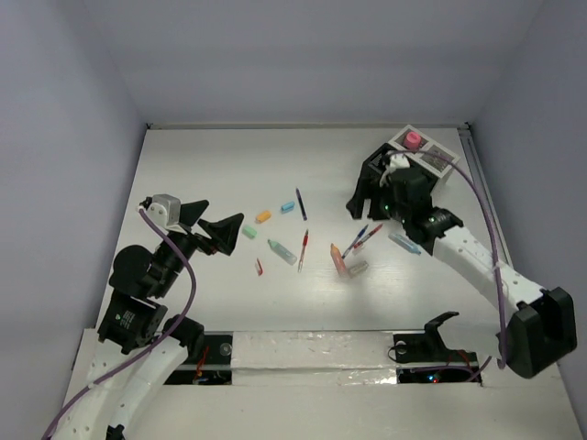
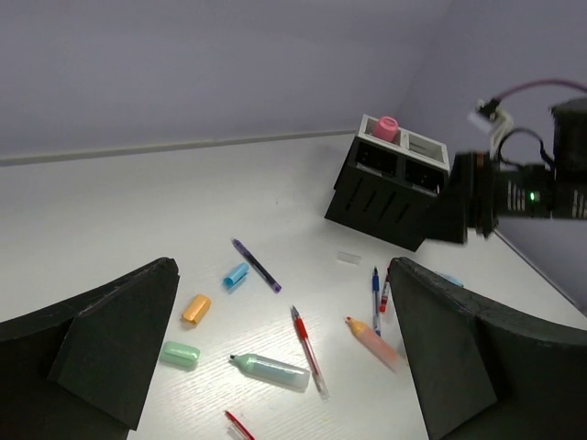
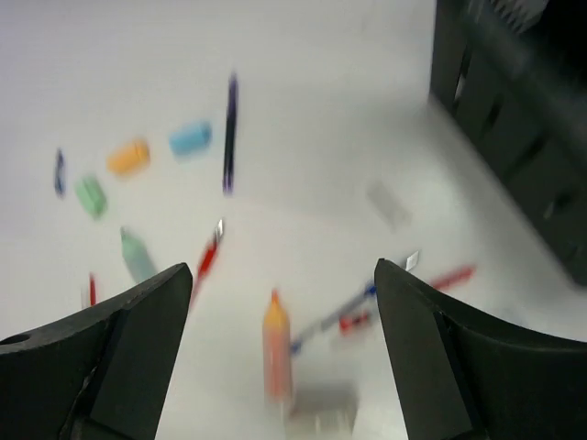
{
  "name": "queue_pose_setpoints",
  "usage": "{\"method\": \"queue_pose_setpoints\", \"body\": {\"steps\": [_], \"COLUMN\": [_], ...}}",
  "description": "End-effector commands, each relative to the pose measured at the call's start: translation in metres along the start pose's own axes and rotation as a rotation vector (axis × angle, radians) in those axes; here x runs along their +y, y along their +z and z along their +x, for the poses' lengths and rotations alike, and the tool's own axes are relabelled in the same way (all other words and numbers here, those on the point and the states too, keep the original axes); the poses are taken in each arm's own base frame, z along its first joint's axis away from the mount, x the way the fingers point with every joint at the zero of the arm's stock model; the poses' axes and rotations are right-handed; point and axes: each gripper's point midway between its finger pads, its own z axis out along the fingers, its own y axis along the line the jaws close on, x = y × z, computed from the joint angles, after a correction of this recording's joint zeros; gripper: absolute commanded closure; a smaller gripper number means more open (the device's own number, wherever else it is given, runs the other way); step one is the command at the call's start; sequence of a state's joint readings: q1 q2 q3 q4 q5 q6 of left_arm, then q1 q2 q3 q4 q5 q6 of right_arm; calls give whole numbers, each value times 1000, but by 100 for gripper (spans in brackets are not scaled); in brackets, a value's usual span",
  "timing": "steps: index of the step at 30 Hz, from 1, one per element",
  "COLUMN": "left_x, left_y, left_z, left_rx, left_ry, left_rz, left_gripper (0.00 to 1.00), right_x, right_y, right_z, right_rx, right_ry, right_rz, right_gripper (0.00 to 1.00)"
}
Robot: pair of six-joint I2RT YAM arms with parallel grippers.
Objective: Sort the stationery into containers
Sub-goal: Pick up the stationery from the center of the board.
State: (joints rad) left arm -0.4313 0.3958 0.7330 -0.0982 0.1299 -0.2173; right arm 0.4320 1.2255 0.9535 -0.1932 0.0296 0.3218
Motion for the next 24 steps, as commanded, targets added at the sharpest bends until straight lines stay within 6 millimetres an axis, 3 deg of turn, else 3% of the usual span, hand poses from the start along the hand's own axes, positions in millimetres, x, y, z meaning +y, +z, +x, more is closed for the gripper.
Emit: {"method": "queue_pose_setpoints", "body": {"steps": [1,2,6,10,12,24], "left_x": [-4,-4,-2,-1,0,1], "left_y": [2,2,3,5,5,6], "left_z": [-11,-11,-11,-10,-10,-9], "left_rx": [-37,-37,-34,-29,-28,-24], "left_ry": [11,10,11,11,10,11], "left_rz": [16,16,9,4,2,-1], "left_gripper": [1,1,1,1,1,1], "right_x": [4,8,12,10,-1,-9], "right_y": [-34,-49,-76,-78,-73,-34], "right_z": [87,114,152,172,181,189], "right_rx": [273,350,469,539,572,587], "right_ry": [62,67,71,51,5,-79], "right_rz": [-35,-38,-2,37,101,155], "right_gripper": [14,13,10,9,9,13]}}
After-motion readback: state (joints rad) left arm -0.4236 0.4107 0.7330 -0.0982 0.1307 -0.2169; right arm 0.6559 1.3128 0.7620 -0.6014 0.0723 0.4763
